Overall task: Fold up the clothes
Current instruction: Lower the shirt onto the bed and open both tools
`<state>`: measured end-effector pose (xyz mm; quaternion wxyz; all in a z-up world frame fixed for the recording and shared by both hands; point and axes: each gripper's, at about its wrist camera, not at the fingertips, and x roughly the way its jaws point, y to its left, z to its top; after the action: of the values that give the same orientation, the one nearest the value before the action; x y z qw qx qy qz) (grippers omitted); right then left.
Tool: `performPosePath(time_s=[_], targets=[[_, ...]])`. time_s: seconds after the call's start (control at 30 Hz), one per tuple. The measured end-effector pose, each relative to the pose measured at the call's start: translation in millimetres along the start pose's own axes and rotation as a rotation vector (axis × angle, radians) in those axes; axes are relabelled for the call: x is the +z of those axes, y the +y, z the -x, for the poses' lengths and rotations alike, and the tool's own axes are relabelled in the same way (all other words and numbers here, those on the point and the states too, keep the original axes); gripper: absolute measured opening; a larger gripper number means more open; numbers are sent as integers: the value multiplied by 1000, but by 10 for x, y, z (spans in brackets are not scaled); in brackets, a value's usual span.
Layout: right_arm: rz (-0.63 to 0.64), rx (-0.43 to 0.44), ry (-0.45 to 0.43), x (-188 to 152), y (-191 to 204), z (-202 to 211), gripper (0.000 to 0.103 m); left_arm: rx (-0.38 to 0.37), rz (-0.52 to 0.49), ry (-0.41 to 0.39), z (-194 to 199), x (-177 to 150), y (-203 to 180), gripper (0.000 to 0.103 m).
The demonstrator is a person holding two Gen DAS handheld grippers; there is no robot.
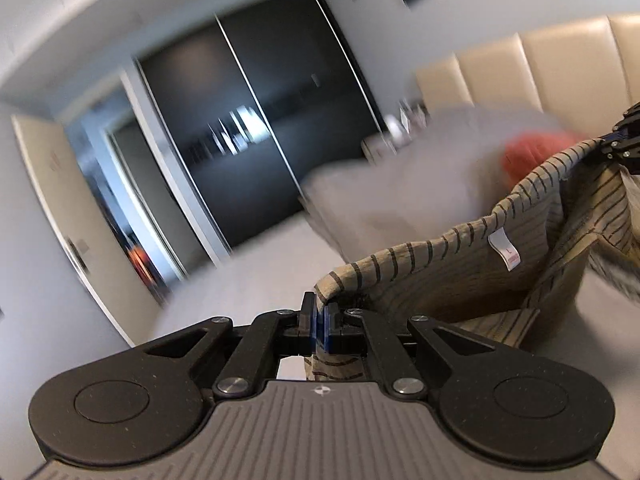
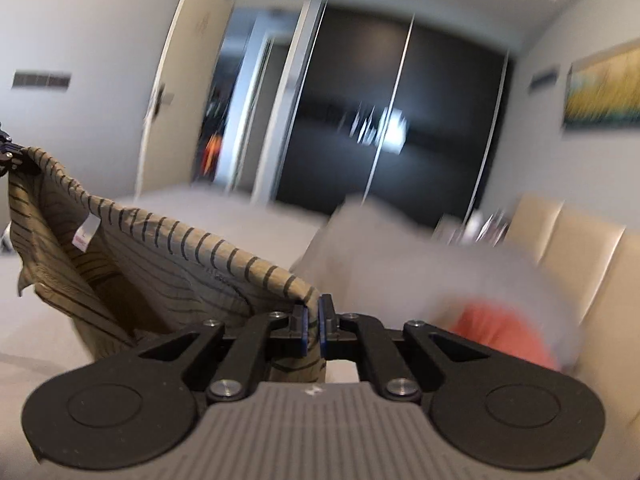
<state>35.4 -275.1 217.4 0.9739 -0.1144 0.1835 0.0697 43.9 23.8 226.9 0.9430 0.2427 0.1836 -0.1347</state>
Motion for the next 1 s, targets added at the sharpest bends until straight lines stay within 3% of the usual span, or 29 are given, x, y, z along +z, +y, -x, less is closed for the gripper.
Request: performPosePath(time_s=[0.17,0.37,0.43,0.47,0.53,0.57,0.8,1.0], targets=[[-11,82,181,-716,126,-72,6,-110,-1,171,-140,-583,-278,1],[-56,136,168,-799,122,-58,8,-150,1,256,-238,-866,-401,2],[-71,154,163,-826,121,-53,12,-176,18,267,-216,-874,-385,12],[-79,164,161,-840,121,-51,22,-188,27,272,-202,-878,-375,21],[-94,182,156,-868,119,-46,46,-206,46,277,-165,-867,-356,37],[-102,191,154,-882,119,-44,48,-215,59,276,-131,-848,-339,43],[-148,237,95,-813,106,12,51,-246,146,260,511,-536,-86,43],[-198,264,-37,-468,156,166,73,-142,172,239,1473,-21,298,43]])
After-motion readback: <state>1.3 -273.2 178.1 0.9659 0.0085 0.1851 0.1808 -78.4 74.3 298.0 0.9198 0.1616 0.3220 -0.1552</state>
